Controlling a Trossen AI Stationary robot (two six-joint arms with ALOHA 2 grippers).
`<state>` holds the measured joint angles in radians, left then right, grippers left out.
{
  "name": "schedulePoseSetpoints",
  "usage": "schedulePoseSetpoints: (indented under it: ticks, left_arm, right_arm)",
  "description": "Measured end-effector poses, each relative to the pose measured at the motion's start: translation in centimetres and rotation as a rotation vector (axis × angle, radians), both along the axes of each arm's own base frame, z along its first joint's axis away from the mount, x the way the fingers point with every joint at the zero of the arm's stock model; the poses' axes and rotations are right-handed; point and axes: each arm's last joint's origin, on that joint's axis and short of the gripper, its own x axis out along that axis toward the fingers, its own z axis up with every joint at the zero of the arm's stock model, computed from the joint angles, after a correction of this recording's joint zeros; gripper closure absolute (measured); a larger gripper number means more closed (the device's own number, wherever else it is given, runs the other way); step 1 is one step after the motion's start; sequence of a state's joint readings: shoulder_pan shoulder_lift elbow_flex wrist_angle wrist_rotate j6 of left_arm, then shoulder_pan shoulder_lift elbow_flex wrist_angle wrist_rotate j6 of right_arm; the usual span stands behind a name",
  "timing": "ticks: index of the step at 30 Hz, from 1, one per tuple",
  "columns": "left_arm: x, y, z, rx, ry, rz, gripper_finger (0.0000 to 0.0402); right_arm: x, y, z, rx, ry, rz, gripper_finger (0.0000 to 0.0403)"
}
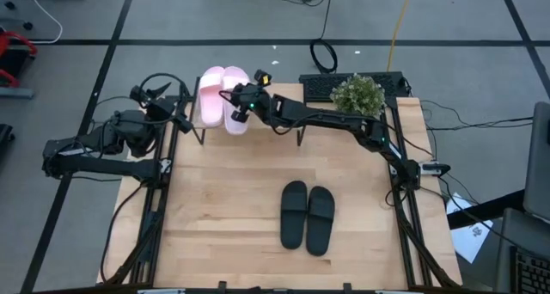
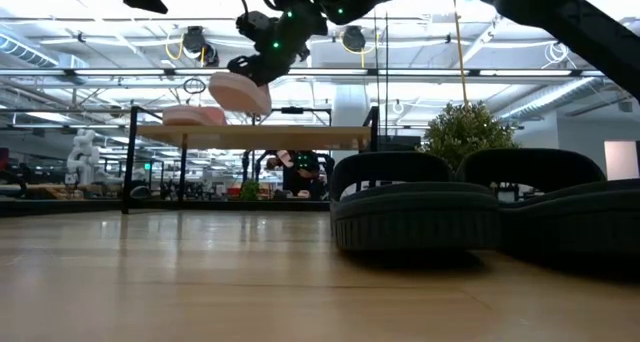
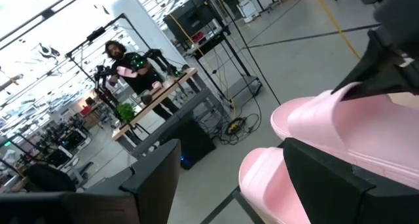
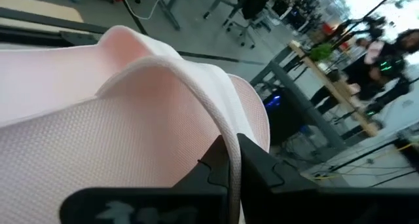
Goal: Pick and place slides into the shelf
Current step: Put the pink slide on the shelf
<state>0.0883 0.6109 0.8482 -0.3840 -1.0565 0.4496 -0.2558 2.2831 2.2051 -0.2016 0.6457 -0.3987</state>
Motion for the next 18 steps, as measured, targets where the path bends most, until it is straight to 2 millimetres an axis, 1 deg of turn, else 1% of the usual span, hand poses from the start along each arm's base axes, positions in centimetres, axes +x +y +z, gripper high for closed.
schedulePoseSetpoints:
  ticks: [5,9,13,18]
  left_arm:
    - [0.0,0.0,0.0,0.000,0.000,0.000,0.0128]
    - [0.0,0.0,0.0,0.000,0.000,0.000,0.0128]
    - [0.0,0.0,0.0,0.000,0.000,0.000,0.0128]
    - [0.2,0.0,-0.1,-0.001,0.008,0.000,0.0128]
  right_arm:
    - [-0.5,-1.9,-0.5,0.034,-0.017,-0.030,0.0401]
    - [-0.8,-2.9,-0.4,0.040,-0.032,-0.054,0.0401]
    - [-0.9,-3.3,-0.7,0.085,-0.060,-0.030,0.0401]
    - [-1.1,-3.7,-2.1,0.124,-0.058,-0.024,0.0401]
